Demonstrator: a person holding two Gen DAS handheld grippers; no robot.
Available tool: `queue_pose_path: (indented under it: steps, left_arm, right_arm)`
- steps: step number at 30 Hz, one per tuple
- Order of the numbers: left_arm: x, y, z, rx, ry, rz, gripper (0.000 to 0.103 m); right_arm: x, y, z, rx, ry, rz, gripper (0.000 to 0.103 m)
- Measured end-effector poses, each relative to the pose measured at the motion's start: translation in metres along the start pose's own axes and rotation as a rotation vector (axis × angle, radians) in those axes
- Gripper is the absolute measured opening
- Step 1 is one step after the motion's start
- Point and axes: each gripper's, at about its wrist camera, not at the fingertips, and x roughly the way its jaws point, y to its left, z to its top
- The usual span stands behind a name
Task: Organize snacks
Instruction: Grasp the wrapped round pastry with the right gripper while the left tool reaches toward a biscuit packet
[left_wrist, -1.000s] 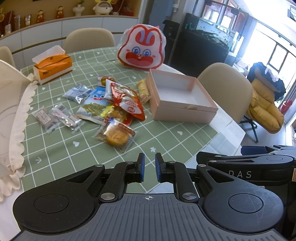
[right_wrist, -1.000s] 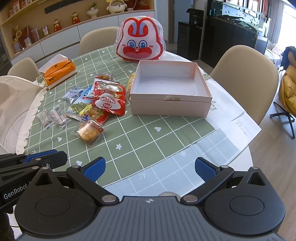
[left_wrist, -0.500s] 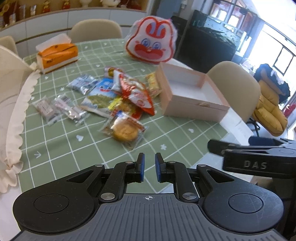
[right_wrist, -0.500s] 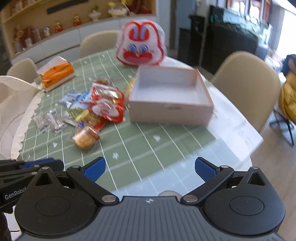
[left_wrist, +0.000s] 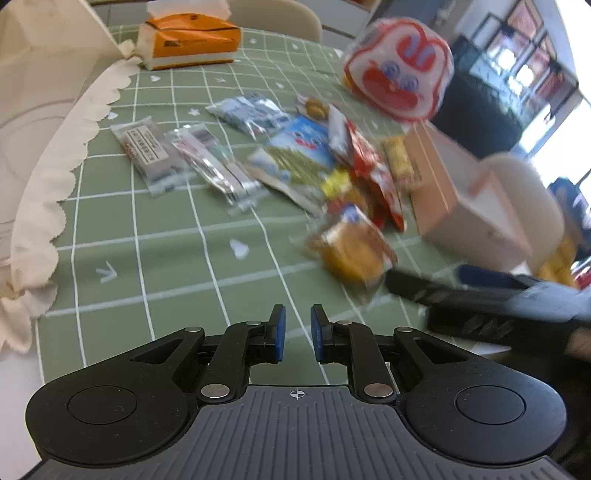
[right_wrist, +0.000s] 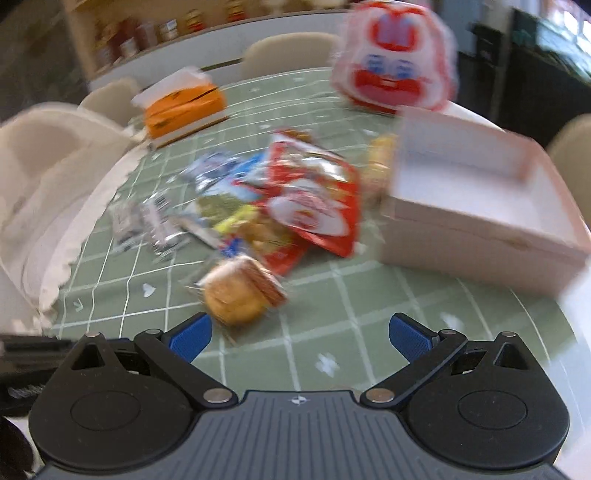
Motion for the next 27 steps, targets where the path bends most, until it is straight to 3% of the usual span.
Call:
queue_pose_path:
  steps: [2, 6, 11, 14, 17, 21, 27]
  left_arm:
    - [0.001, 0.014, 0.013, -0.041, -0.027, -0.010, 0.018]
    - [0.008, 0.041, 0.044, -0.133, -0.089, 0.073, 0.018]
    - [0.014, 0.078, 0.083, -0.217, -0.194, 0.214, 0.018]
    - [0.025, 0.088, 0.105, -0.181, -0.250, 0.329, 0.018]
    - [0.038, 0.096, 0.117, -0.165, -0.257, 0.405, 0.018]
    - [0.050, 0.099, 0.124, -0.116, -0.250, 0.408, 0.018]
    - [0.059, 0.066, 0.107, 0.136, -0.210, 0.320, 0.019]
  right_arm:
    - [0.015, 0.016, 0.006, -0.074, -0.007, 0.003, 0.102]
    - [0.042, 0.035, 0.015, -0.139, 0.002, 0.014, 0.092]
    - [0.049, 0.030, 0.017, -0.107, 0.031, 0.019, 0.055]
    - [0.040, 0.012, 0.012, -0.076, 0.040, -0.015, 0.054]
    - [0.028, -0.012, 0.004, -0.027, 0.048, -0.071, 0.054]
    - [0.017, -0.042, -0.008, 0.050, 0.058, -0.116, 0.057]
    - [0.015, -0.052, -0.017, 0.089, 0.039, -0.127, 0.071]
